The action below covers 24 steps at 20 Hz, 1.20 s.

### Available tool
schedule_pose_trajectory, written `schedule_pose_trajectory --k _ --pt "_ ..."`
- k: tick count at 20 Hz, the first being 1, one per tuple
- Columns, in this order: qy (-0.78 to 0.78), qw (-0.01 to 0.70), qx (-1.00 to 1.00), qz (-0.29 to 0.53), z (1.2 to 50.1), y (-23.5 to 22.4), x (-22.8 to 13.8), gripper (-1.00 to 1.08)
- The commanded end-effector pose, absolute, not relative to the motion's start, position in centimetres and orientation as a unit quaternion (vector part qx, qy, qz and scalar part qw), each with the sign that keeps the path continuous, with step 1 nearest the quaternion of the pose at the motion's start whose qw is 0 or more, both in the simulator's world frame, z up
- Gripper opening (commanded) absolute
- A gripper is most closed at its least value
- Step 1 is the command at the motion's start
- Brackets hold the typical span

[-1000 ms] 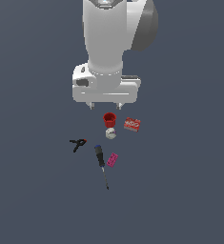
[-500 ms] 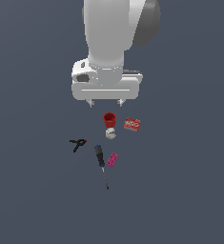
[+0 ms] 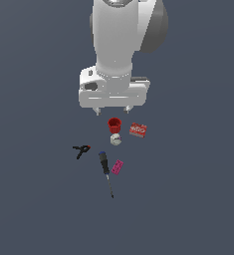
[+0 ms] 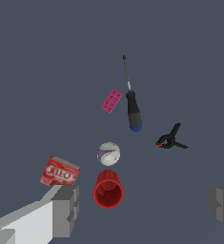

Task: Pick up a designated object from a clutter of objects.

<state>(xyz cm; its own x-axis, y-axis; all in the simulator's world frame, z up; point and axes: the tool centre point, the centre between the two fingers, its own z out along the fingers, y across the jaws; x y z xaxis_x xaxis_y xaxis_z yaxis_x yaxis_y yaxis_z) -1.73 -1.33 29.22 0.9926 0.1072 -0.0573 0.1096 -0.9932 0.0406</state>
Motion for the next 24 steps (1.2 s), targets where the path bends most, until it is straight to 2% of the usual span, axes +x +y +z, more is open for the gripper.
schedule_pose_trajectory --k 1,12,24 --pt "0.072 0.022 0.997 -0.027 28.3 -0.8 -1.8 1.0" --pt "0.222 0.024 0.974 -0.022 21.0 3.2 -3.5 1.0" --pt "0.432 0.016 0.902 -0.013 11.9 8.8 -8.9 1.0"
